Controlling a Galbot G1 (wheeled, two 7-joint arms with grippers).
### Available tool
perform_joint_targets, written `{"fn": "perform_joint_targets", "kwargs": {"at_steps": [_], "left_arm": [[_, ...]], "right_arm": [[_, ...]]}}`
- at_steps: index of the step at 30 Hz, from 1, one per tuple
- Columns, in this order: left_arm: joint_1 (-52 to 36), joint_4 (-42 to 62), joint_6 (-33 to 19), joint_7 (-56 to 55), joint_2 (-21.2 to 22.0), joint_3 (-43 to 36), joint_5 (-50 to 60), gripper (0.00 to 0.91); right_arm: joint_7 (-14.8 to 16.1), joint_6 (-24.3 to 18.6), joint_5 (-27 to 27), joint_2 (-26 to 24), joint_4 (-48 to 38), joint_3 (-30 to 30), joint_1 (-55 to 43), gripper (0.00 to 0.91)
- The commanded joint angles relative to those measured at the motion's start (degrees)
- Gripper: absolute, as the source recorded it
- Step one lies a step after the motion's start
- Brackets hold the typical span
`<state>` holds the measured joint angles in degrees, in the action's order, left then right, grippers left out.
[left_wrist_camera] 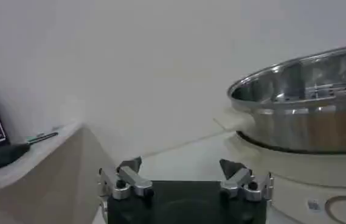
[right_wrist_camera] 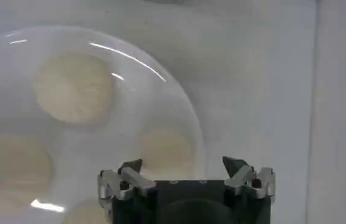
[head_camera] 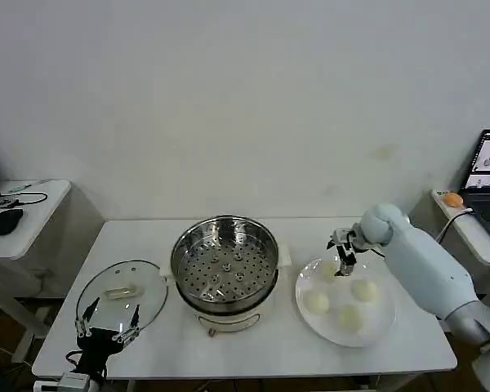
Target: Take steamed baozi put them in steamer then cover it.
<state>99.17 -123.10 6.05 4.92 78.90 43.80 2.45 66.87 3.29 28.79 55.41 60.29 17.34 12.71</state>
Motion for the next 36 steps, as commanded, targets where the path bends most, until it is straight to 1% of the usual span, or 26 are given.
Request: {"fn": "perform_joint_targets", "kwargs": {"at_steps": [1,8,14,16,17,21,28,32,36], "left_arm": [[0.04,-0.09,0.02,-0.02,-0.01,-0.03,-0.02,0.907],[0.16,0.11,0.01,-0.14,0.04,-0.22,-0.01,0.907],[0.18,0.17,0.01,-0.19,0.06,-0.41,0.02,0.907],[0.17,0.2,0.0,-0.2,0.08,-0.43,0.04,0.907],[0.16,0.24,0.0,-0.19,0.08,-0.47,0.08,0.907],[0.27,0.29,-0.03,-0.19,0.08,-0.62,0.17,0.907],[0.15,0.56,-0.04,-0.28,0.12,-0.8,0.18,0.907],[0.19,0.62,-0.06,-0.34,0.1,-0.83,0.15,0.907],[0.16,0.57,-0.11,-0.41,0.07,-0.98,0.14,0.907]], "right_arm": [[0.47,-0.08,0.85,1.2,-1.74,0.65,-0.17,0.907],[0.25,0.33,0.73,0.62,-1.36,0.23,0.81,0.907],[-0.65,1.0,-0.01,0.78,-1.92,-0.03,1.29,0.907],[-0.86,1.05,-0.23,0.89,-2.27,-0.13,1.29,0.736],[-1.0,1.1,-0.27,0.92,-2.35,-0.18,1.29,0.685],[-1.53,1.82,-1.2,0.88,-2.55,-0.08,1.23,0.675],[-1.49,2.03,-1.65,0.39,-2.25,0.04,1.31,0.635],[-1.56,2.42,-2.32,-0.19,-1.68,-0.04,1.4,0.635],[-1.62,3.25,-4.63,-1.41,0.33,-0.59,0.96,0.635]]}}
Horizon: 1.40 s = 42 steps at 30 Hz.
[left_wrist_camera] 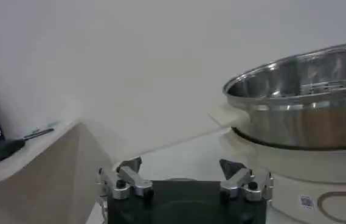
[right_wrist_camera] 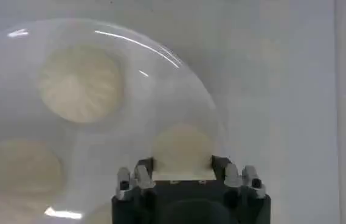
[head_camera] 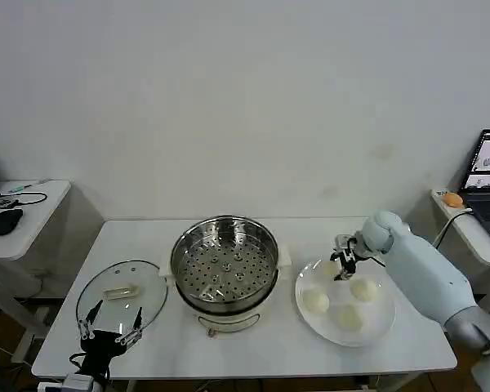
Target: Take steamed baozi put them in steamer then cover it.
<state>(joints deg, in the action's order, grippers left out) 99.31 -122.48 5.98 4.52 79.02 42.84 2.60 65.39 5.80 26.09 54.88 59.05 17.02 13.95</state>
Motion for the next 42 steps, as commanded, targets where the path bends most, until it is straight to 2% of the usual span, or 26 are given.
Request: {"fn": "perform_joint_targets", "kwargs": {"at_steps": [1,7,12,16,19,24,26,28,31,32,36,40,42], "left_arm": [[-0.01,-0.14,-0.02,-0.01,-0.04,-0.05,-0.02,0.907],[-0.51,-0.66,0.02,0.03,-0.12,-0.75,0.01,0.907],[-0.94,-0.9,0.04,-0.04,-0.16,-1.4,0.31,0.907],[-0.89,-1.68,0.05,-0.1,-0.14,-1.54,0.28,0.907],[-1.03,-2.21,0.13,-0.23,0.03,-1.4,0.13,0.907],[-1.1,-3.0,0.28,-0.58,-0.04,-1.08,0.07,0.907],[-1.19,-3.01,0.41,-0.9,-0.17,-0.82,0.09,0.907],[-1.2,-3.19,1.04,-1.18,-0.28,-0.28,-0.02,0.907],[-0.92,-3.42,1.33,-1.28,-0.37,0.73,-0.39,0.907],[-0.81,-3.43,1.38,-1.35,-0.33,1.02,-0.47,0.907],[-0.44,-3.25,1.45,-1.6,-0.05,1.51,-0.76,0.907],[-0.52,-2.62,1.53,-1.95,0.08,1.24,-0.75,0.907],[-0.34,-2.38,1.49,-1.91,-0.39,0.95,-0.71,0.907]], "right_arm": [[-0.16,0.93,-2.69,-1.51,2.43,-0.33,-0.62,0.635],[0.22,4.46,-10.87,-5.77,10.14,3.59,-7.14,0.635],[0.4,7.14,-21.96,-6.66,14.65,12.23,-20.25,0.635],[0.29,9.64,-29.78,-2.79,14.97,18.54,-30.11,0.635],[0.08,10.86,-34.94,2.49,12.51,22.22,-35.91,0.635],[0.02,10.34,-36.33,10.08,7.06,24.94,-40.77,0.635],[1.02,7.15,-35.29,14.4,3.54,24.58,-41.26,0.635],[3.27,1.87,-33.12,17.52,0.54,23.86,-41.04,0.635],[4.53,-3.6,-32.14,20.21,-2.69,23.22,-40.31,0.635],[5.98,-10.42,-31.7,21.52,-4.72,23.02,-40.07,0.635],[6.93,-16.63,-25.4,23.44,-6.35,22.73,-39.22,0.635],[6.95,-22.88,-24.13,22.79,-2.26,24.2,-39.33,0.635],[6.73,-24.37,-24.61,21.36,1.6,26.95,-40.26,0.635]]}}
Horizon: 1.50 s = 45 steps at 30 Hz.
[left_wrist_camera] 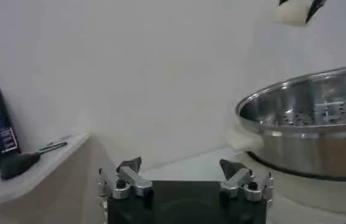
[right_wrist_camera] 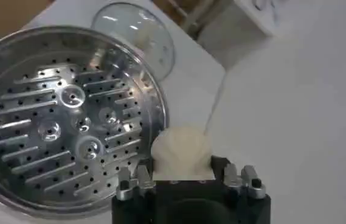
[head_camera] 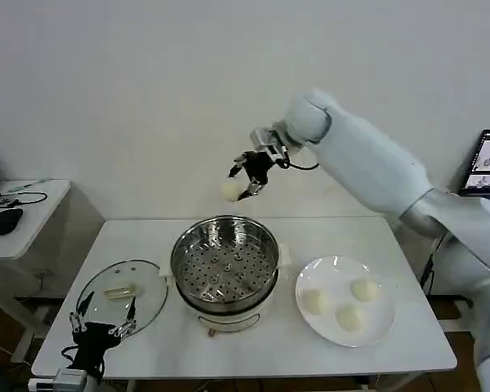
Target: Take steamed baozi put them in steamer then cover it.
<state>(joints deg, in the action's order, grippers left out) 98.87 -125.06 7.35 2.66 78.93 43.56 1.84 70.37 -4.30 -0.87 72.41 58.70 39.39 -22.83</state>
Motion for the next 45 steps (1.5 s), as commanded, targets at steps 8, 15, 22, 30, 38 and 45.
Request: {"fn": "perform_joint_targets", "kwargs": {"at_steps": [8,15,22,30,38,45], "left_arm": [[-0.82,1.24,0.27,-0.08,-0.24,0.8,-0.07,0.907],[-0.86,1.42,0.39,0.12,-0.07,0.89,-0.4,0.907],[-1.35,2.63,0.37,0.06,0.0,0.92,-0.6,0.907],[-2.01,3.91,0.35,0.24,-0.05,1.05,-0.98,0.907],[-2.63,3.06,0.37,1.19,-0.63,1.98,-2.57,0.907],[-2.0,2.89,0.31,1.11,-0.06,1.39,-2.36,0.907]], "right_arm": [[0.93,-23.48,7.54,2.32,7.27,11.44,-5.31,0.645],[-1.37,-27.16,20.36,1.51,12.86,12.7,-2.92,0.645],[-4.34,-29.95,29.0,2.42,11.0,14.61,-1.09,0.645],[-5.74,-31.19,29.5,5.9,4.5,14.58,1.0,0.645],[-5.93,-31.37,28.94,9.23,-1.3,13.44,4.29,0.645],[-6.34,-31.53,29.19,10.53,-3.89,12.8,5.45,0.645]]}}
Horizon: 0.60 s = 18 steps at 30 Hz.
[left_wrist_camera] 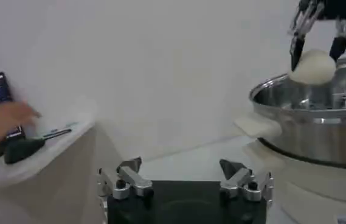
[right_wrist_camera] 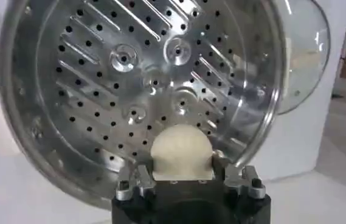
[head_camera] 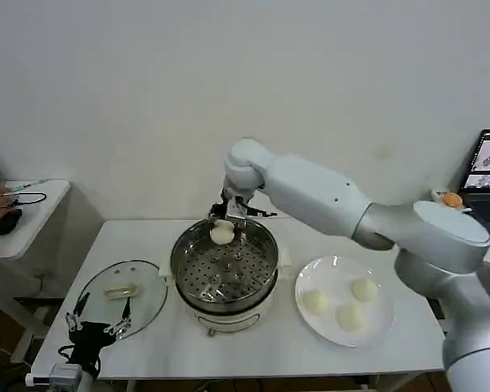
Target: Take steamed baozi put them in steamer then cover it.
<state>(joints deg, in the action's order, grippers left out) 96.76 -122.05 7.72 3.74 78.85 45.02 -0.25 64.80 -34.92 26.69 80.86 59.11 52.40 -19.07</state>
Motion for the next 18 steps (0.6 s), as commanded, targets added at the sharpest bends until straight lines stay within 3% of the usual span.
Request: {"fn": "perform_joint_targets", "kwargs": {"at_steps": [1,12,13,14,18], "left_arm": [[0.05,-0.02,-0.06,-0.02,0.09,-0.14,-0.19,0.907],[0.14,0.41,-0.08,-0.27,0.12,-0.37,-0.05,0.907],[0.15,0.46,-0.09,-0.26,0.1,-0.34,-0.06,0.907],[0.16,0.5,-0.09,-0.26,0.11,-0.31,-0.08,0.907],[0.23,0.7,-0.14,-0.34,0.15,-0.51,-0.05,0.907]], "right_arm": [[-1.19,-0.92,1.68,2.33,-4.69,-0.33,1.84,0.645],[-0.84,-0.68,1.52,3.78,-7.24,-0.51,2.94,0.645],[-0.89,-0.68,1.45,3.83,-7.38,-0.55,3.06,0.685],[-0.91,-0.66,1.44,3.81,-7.78,-0.8,3.19,0.907],[-1.36,0.0,0.28,3.54,-7.85,-0.89,3.09,0.907]]}}
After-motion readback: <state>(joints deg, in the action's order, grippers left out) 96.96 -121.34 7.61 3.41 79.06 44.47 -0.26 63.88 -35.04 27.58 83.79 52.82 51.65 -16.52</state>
